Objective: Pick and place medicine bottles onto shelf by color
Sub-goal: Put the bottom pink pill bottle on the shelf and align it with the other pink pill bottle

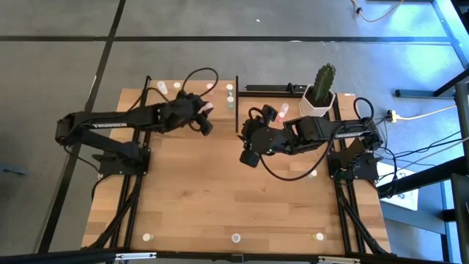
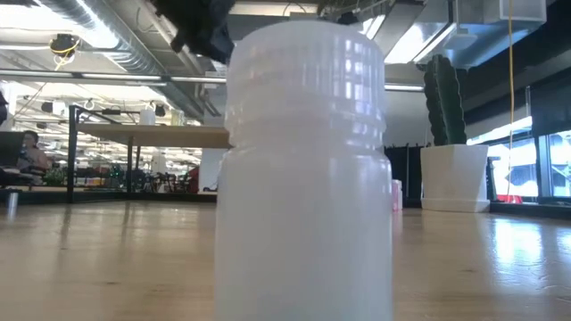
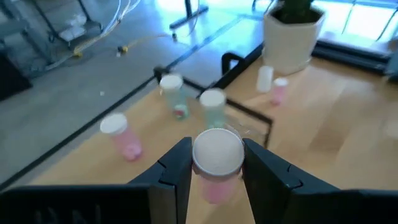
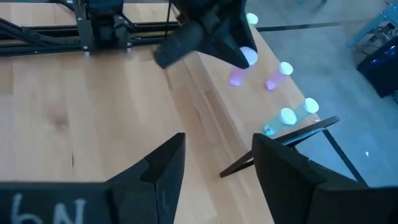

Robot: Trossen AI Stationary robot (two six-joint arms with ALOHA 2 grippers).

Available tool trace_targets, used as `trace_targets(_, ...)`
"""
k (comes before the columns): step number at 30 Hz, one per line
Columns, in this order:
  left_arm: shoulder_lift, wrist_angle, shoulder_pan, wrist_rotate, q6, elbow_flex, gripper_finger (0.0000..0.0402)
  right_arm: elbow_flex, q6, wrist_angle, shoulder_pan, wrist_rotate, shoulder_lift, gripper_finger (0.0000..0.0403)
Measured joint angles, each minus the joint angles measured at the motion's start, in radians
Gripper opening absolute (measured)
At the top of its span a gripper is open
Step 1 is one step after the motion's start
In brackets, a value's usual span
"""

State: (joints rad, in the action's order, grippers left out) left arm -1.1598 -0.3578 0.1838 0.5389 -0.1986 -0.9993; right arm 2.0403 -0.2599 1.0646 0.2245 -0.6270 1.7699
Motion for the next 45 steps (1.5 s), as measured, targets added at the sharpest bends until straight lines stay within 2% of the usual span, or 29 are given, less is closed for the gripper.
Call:
trace_targets(9, -0.094, 0.017, 0.143, -0.084, 0.000, 0.000, 0.0112, 0.000, -0.014, 0.000, 0.000, 0.000, 0.000, 0.0188)
trace_targets(14, -0.128, 0.029, 0.182, -0.113, 0.000, 0.000, 0.0112, 0.000, -0.025, 0.001, 0.000, 0.000, 0.000, 0.0188)
trace_targets(22, -0.144, 0.076, 0.189, -0.115, 0.002, 0.000, 0.0112, 0.000, -0.025, 0.000, 0.000, 0.001, 0.000, 0.0188)
trace_targets(27, -0.144, 0.077, 0.189, -0.111, 0.044, 0.000, 0.0112, 0.000, -0.025, 0.000, 0.000, 0.001, 0.000, 0.0188)
trace_targets(45, -0.144, 0.074, 0.199, -0.110, 0.045, 0.000, 0.0112, 0.000, -0.024, 0.000, 0.000, 0.001, 0.000, 0.0188)
